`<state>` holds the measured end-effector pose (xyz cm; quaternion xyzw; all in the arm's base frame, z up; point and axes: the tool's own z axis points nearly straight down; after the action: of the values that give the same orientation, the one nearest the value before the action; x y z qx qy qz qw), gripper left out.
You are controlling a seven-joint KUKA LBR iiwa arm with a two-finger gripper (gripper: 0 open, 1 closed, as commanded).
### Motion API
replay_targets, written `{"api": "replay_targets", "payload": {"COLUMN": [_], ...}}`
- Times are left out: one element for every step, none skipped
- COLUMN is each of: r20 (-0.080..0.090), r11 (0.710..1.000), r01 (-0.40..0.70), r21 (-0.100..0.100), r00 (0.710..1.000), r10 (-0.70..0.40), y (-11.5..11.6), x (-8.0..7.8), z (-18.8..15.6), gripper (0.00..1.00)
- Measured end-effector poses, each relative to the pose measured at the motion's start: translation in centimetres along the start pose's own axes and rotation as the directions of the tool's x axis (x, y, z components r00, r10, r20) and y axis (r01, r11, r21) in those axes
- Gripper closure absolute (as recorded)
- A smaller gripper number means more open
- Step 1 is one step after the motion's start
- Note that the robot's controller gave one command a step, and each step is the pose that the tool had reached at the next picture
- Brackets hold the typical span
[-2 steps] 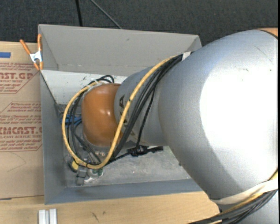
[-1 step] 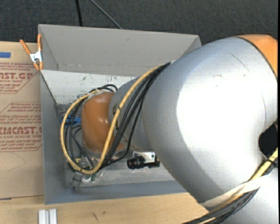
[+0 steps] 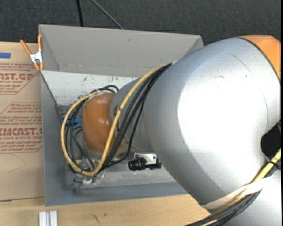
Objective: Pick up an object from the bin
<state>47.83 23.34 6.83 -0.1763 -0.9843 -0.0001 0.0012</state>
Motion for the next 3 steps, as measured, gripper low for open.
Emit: {"api": "replay_targets", "payload": {"r20": [0.000,0.003,0.003], "r11": [1.000,1.000,1.000], "r01": [0.000,0.001,0.002], "r21": [0.000,-0.002,-0.003], "r00": [1.000,1.000,1.000], "r10": [0.000,-0.001,-0.002], "y": [0.0,0.1,0.2], "x": [0.0,0.0,0.0], "z": [0.0,-3.6,-6.5], "gripper": [1.00,1.00,1.00]}}
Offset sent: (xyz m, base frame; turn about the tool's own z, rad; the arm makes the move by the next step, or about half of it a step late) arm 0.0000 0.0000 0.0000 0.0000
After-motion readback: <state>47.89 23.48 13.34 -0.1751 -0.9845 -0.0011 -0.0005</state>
